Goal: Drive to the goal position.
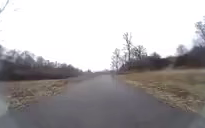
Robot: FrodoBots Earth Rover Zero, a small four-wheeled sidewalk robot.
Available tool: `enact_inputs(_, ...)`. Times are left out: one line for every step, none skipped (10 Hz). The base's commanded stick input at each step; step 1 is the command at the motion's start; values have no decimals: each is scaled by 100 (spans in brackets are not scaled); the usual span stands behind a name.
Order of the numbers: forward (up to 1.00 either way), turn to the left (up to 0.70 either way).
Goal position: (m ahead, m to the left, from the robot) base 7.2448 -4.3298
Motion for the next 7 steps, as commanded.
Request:
enact_inputs(70,0)
enact_inputs(70,0)
enact_inputs(70,0)
enact_inputs(70,0)
enact_inputs(70,0)
enact_inputs(70,0)
enact_inputs(70,0)
